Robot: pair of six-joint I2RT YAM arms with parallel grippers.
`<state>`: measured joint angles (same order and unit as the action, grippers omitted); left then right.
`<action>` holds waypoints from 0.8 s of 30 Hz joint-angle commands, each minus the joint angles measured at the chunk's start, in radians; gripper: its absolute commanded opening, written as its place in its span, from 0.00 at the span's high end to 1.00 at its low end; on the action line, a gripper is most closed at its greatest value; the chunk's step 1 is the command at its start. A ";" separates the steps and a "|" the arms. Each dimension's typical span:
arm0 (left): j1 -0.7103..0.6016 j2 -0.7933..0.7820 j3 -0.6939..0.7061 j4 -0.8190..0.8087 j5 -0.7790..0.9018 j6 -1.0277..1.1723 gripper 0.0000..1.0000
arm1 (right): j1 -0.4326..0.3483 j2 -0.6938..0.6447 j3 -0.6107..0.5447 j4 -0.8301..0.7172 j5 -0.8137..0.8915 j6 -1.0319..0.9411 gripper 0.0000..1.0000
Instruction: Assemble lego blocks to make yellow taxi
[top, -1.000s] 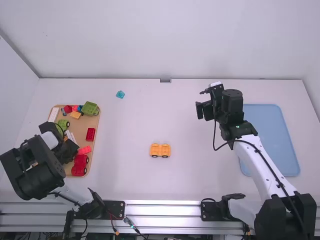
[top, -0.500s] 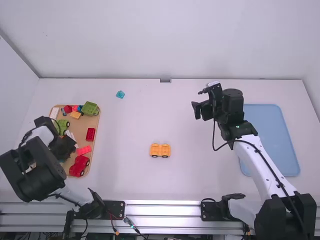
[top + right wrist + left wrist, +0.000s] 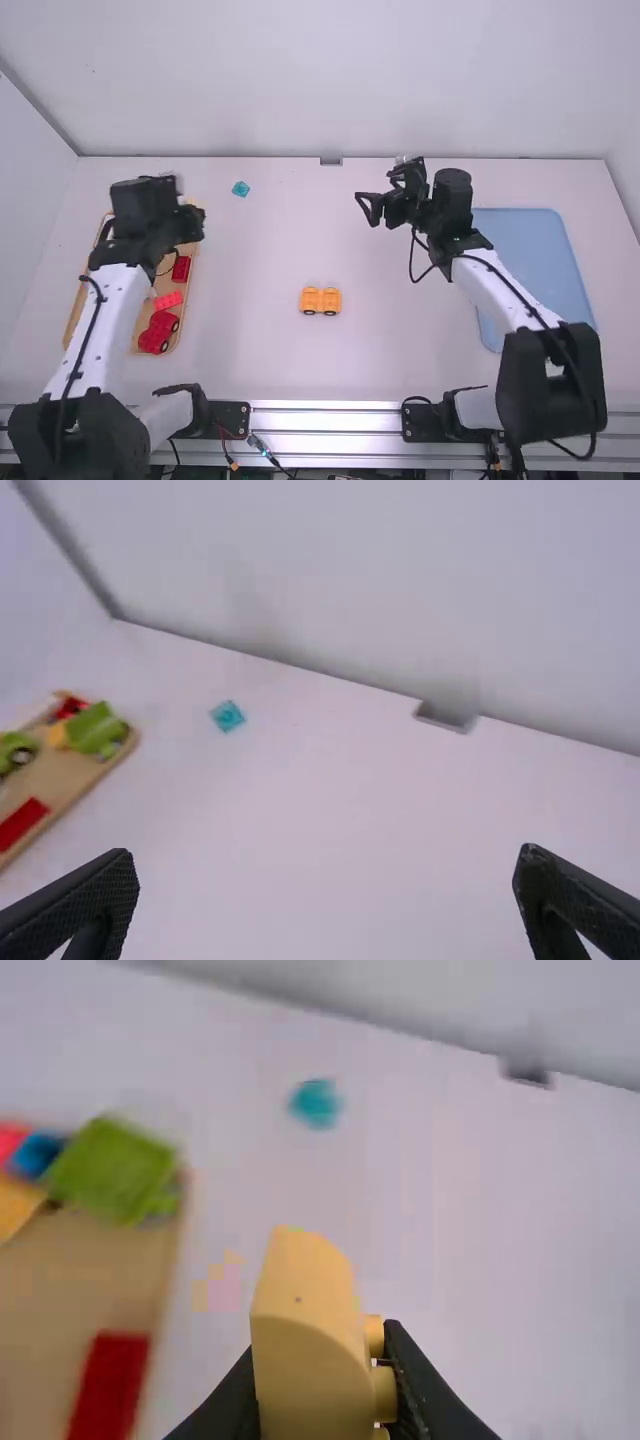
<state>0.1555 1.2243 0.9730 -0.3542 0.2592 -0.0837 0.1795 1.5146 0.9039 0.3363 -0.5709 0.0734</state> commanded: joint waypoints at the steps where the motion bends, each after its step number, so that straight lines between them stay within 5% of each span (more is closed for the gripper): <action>1: -0.103 0.010 -0.019 0.027 0.047 0.104 0.98 | 0.005 0.065 0.033 0.071 -0.200 0.124 0.01; 11: -0.455 0.219 -0.019 0.274 0.069 0.328 0.98 | 0.034 0.226 0.033 0.339 -0.375 0.343 0.01; 24: -0.618 0.326 -0.019 0.534 -0.057 0.388 0.98 | 0.053 0.228 0.033 0.254 -0.396 0.335 0.18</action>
<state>-0.4667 1.5520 0.9607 0.1726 0.2310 0.2897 0.2432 1.7355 0.9039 0.5945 -0.9405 0.4114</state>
